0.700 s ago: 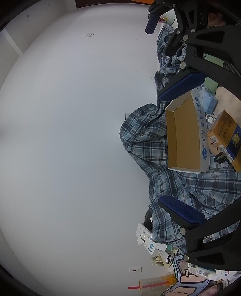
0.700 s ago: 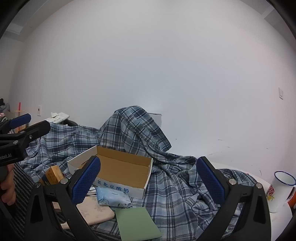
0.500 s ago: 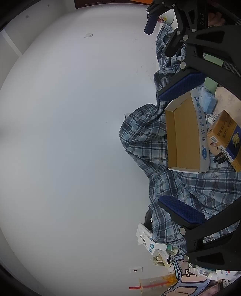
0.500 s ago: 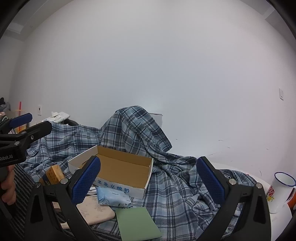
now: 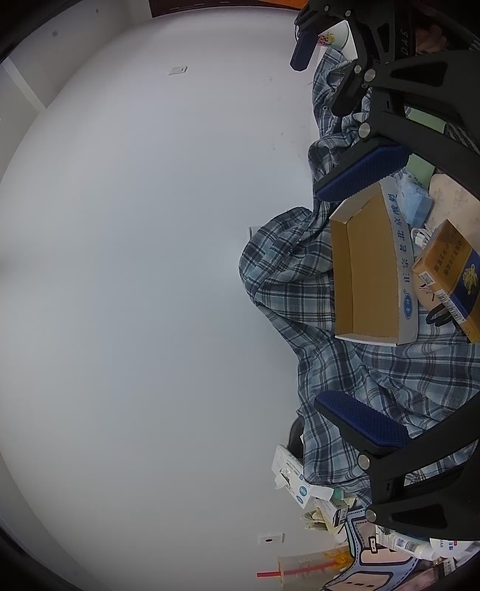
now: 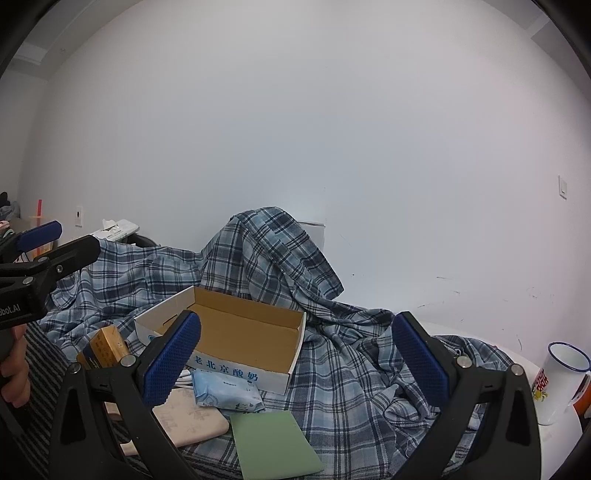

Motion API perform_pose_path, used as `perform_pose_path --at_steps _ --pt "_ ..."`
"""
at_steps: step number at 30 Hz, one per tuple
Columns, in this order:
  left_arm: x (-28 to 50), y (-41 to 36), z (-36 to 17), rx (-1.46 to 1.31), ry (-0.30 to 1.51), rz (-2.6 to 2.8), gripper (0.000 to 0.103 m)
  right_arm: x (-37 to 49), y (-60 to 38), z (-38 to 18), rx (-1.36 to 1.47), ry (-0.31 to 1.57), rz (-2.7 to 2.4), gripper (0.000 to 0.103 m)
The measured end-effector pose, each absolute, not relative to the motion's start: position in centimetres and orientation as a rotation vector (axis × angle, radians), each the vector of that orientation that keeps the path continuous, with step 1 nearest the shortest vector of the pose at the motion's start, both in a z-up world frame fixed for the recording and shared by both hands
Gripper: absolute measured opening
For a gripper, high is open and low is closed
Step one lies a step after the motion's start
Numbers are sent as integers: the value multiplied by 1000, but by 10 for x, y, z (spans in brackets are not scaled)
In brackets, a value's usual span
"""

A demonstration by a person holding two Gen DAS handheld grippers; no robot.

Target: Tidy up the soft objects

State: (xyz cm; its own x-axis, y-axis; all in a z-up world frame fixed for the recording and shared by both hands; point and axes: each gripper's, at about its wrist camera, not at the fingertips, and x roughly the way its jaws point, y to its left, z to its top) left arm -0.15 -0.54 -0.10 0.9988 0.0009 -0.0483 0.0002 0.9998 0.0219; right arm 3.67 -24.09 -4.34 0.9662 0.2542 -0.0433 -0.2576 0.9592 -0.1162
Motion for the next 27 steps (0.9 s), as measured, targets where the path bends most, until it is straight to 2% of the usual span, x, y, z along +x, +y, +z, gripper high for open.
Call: perform_pose_path --at_steps 27 --pt "-2 -3 -3 19 47 0 103 36 -239 -46 -138 24 218 103"
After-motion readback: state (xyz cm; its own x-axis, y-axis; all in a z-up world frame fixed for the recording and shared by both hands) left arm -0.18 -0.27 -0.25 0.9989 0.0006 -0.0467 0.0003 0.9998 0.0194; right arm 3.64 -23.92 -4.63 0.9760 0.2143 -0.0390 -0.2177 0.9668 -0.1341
